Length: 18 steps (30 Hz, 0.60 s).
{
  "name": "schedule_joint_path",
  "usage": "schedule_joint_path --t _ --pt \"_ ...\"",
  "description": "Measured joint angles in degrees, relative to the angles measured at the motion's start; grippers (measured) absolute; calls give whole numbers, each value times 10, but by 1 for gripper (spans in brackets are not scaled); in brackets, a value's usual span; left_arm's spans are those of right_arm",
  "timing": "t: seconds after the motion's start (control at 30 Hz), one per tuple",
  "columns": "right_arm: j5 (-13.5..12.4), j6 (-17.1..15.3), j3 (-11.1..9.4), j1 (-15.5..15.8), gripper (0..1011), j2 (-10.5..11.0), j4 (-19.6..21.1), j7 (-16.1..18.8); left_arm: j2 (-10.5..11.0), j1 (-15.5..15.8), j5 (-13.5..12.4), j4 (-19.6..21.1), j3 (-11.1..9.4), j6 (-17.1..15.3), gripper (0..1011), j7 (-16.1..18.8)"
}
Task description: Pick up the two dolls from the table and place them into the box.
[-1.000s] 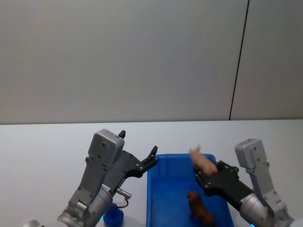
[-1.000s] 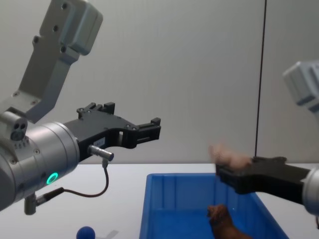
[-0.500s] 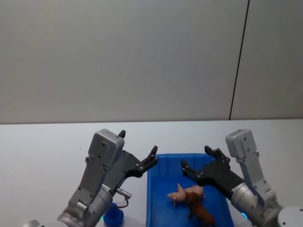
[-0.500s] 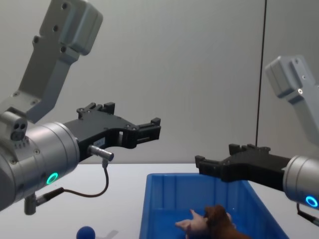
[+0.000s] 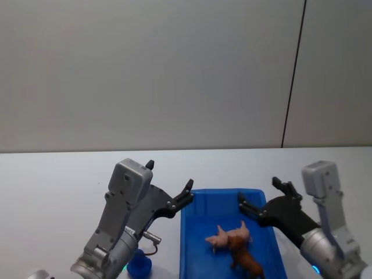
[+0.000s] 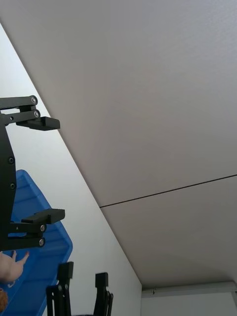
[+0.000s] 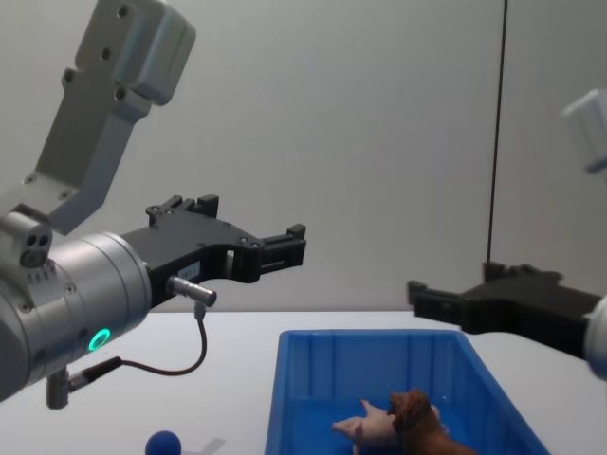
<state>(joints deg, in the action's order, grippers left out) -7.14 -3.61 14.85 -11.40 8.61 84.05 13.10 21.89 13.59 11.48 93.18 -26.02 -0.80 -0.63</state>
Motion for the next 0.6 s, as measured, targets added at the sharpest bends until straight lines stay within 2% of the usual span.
schedule_joint_path --t 0.27,0.6 --pt "-30 8 -14 45 1001 24 44 -37 0 0 0 0 0 0 1001 0" --pt "-51 15 -24 78 1001 41 74 -62 0 0 0 0 0 0 1001 0"
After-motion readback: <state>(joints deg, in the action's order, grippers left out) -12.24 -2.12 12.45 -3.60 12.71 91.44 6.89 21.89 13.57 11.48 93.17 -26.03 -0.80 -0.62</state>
